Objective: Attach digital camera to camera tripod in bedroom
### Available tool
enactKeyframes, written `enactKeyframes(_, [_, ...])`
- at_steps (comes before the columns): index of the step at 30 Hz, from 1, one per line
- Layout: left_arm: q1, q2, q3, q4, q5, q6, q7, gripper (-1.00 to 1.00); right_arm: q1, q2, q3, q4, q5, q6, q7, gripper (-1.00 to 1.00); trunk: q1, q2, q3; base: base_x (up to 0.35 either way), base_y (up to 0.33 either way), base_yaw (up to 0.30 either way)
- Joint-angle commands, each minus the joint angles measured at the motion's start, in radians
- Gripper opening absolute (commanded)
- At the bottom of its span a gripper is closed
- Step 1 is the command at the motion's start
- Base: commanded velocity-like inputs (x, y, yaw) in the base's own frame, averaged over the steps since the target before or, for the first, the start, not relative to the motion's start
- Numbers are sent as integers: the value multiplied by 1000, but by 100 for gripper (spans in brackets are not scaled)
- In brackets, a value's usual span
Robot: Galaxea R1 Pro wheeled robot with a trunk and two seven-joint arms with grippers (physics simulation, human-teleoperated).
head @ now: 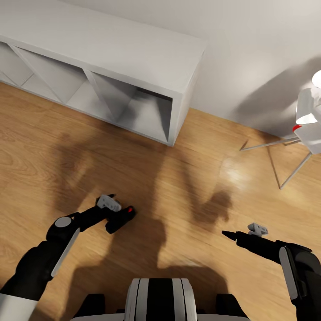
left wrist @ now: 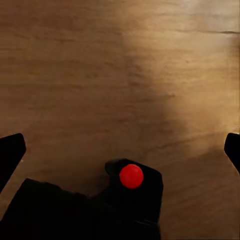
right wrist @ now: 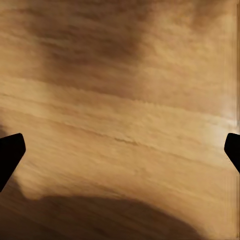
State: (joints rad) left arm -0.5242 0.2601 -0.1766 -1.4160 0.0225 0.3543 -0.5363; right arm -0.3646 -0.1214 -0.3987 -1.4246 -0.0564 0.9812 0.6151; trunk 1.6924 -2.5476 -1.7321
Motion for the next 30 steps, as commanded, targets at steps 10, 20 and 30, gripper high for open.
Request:
enactKeyframes(10, [0, 73, -3, 4, -69, 7, -5, 100, -1, 0, -2, 0, 1, 1, -3, 100, 0, 0, -1, 0, 0, 0])
enactKeyframes(20, [0, 143, -3, 8, -70, 10, -135, 100, -1, -1, -3, 1, 2, 1, -2, 100, 0, 0, -1, 0, 0, 0])
enactKeyframes(30, [0, 148, -3, 50, -70, 10, -155, 100, -1, -1, -3, 1, 1, 2, -2, 100, 0, 0, -1, 0, 0, 0])
